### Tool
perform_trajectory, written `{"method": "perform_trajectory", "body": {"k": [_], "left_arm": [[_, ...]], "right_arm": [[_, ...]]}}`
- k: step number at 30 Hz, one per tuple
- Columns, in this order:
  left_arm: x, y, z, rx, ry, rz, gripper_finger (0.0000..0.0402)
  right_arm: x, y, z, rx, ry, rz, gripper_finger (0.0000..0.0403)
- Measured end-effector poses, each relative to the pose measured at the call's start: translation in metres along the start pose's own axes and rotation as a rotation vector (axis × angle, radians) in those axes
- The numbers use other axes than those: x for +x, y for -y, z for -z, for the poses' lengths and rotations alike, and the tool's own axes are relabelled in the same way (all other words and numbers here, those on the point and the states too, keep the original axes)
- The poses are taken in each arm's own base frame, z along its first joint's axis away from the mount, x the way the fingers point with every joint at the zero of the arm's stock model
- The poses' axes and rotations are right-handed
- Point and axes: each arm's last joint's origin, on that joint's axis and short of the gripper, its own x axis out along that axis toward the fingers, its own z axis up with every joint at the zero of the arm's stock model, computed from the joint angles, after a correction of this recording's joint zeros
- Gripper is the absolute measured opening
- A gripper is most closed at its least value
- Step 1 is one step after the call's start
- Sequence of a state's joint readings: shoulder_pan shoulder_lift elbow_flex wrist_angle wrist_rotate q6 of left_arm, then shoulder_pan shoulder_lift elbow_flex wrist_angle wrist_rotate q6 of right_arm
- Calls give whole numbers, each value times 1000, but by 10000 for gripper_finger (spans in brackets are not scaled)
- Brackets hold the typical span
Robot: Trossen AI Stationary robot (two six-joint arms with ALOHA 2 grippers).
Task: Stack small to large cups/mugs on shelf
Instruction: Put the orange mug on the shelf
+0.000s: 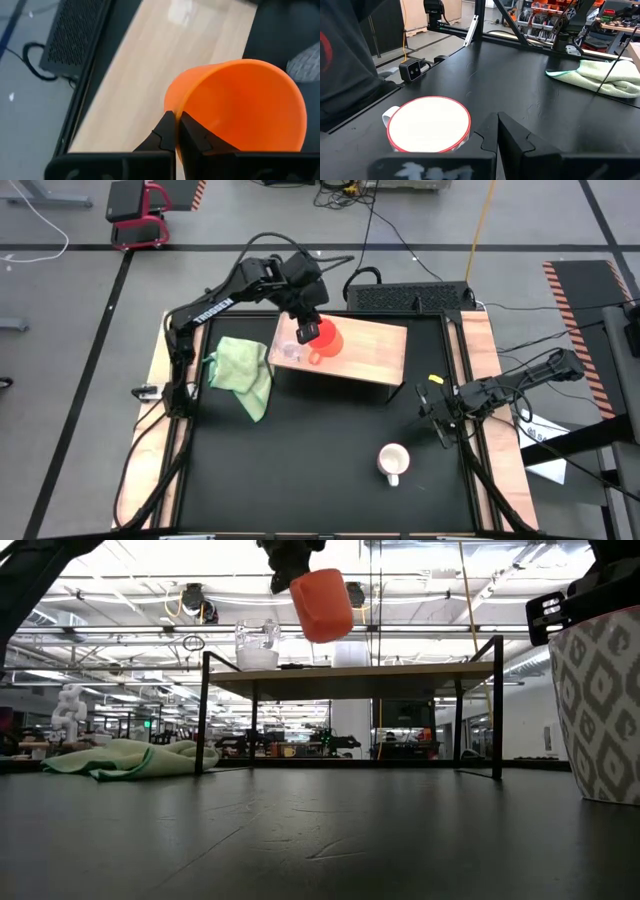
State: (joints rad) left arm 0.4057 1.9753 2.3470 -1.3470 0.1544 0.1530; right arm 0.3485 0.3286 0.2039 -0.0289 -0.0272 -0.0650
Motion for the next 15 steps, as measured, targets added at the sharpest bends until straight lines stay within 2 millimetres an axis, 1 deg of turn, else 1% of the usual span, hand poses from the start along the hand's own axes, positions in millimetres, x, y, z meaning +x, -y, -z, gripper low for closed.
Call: {"method": "perform_trajectory", "body": {"k": [8, 15], "left_arm": [[26, 1, 2, 15, -106, -30, 3], [35, 2, 3, 14, -141, -44, 3]], "right_arm": [[0, 0, 0, 0, 1, 1, 0], [1, 0, 3, 1, -7, 0, 0]]}}
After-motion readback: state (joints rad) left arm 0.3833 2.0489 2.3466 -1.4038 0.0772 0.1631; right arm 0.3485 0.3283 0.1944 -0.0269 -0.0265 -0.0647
